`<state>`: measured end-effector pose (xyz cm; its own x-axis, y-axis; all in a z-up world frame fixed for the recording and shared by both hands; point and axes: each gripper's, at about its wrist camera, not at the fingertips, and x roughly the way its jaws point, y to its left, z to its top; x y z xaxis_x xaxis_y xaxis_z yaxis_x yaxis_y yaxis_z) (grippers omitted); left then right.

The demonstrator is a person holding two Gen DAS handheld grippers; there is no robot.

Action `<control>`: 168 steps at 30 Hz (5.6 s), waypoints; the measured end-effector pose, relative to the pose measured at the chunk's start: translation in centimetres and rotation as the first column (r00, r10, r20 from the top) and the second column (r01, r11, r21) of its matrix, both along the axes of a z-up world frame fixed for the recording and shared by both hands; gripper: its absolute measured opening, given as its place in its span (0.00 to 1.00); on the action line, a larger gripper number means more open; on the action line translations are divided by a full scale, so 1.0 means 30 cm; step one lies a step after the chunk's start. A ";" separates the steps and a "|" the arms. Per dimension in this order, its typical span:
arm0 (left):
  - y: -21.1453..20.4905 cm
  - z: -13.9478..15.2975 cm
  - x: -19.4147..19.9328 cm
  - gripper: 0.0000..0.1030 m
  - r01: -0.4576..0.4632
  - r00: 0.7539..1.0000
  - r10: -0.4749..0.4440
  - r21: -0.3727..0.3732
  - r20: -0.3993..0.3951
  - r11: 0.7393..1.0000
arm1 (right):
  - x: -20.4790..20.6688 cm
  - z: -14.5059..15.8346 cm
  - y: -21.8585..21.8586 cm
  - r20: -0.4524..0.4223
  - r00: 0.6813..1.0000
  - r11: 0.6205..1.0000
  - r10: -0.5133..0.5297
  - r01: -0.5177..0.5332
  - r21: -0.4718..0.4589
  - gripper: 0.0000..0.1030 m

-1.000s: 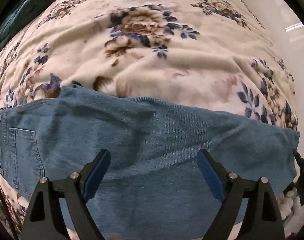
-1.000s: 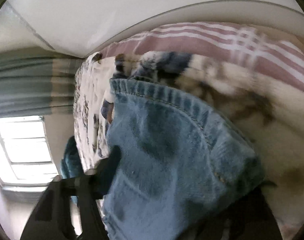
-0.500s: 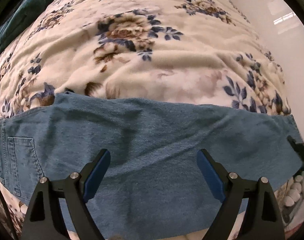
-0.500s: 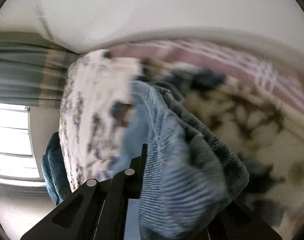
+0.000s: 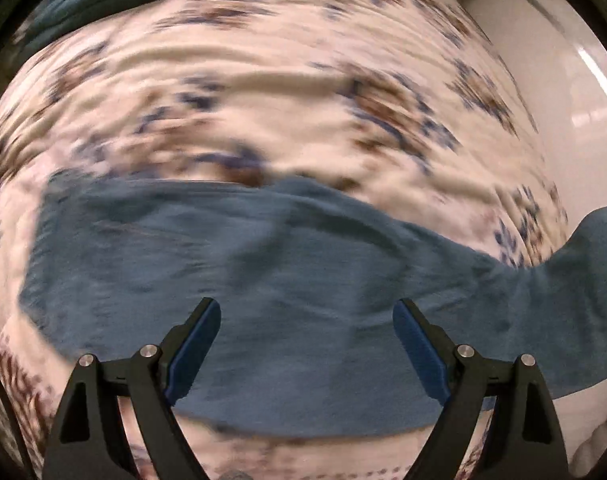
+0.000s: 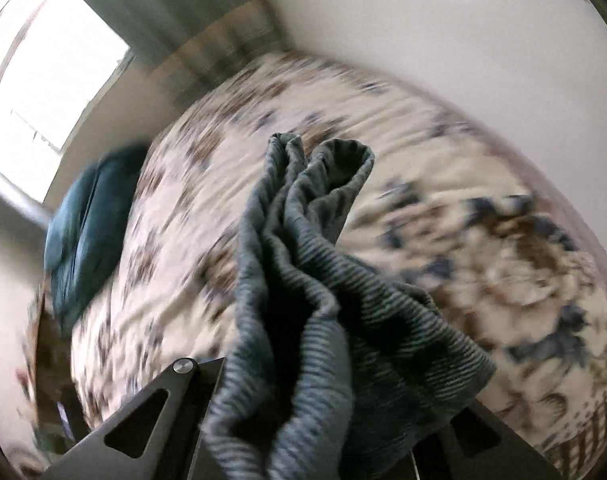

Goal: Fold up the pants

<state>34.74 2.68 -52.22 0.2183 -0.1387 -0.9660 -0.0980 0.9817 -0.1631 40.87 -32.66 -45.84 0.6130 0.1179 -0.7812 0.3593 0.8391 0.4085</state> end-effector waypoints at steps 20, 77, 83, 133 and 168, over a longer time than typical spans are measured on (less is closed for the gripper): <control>0.811 -0.061 -0.220 0.86 -0.406 0.911 0.411 0.094 -0.037 0.909 | 0.009 -0.608 1.159 -0.436 0.756 0.751 0.488 -0.618 -0.232 0.37; 0.202 -0.296 -0.125 0.55 0.288 0.900 -0.314 -0.130 -0.302 0.949 | -0.287 -0.697 0.456 -0.580 0.713 0.910 0.394 -0.215 0.354 0.34; 0.188 -0.213 -0.145 0.55 0.307 0.897 -0.305 -0.044 -0.320 0.951 | -0.308 -0.676 0.464 -0.589 0.702 0.898 0.401 -0.173 0.405 0.33; 0.271 -0.213 -0.307 0.68 -0.194 0.933 0.101 -0.247 -0.346 0.949 | -0.489 -0.737 0.350 -0.598 0.801 0.780 0.037 0.351 0.518 0.58; 0.252 -0.165 -0.163 0.68 -0.052 0.964 0.027 -0.088 -0.265 0.995 | -0.453 -0.686 0.401 -0.544 0.804 0.822 0.240 0.130 0.555 0.52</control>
<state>29.86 10.22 -57.17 -0.0352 -0.2278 -0.9731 -0.1884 0.9577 -0.2174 27.27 -20.64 -66.42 0.0557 0.6474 -0.7601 0.6348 0.5646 0.5275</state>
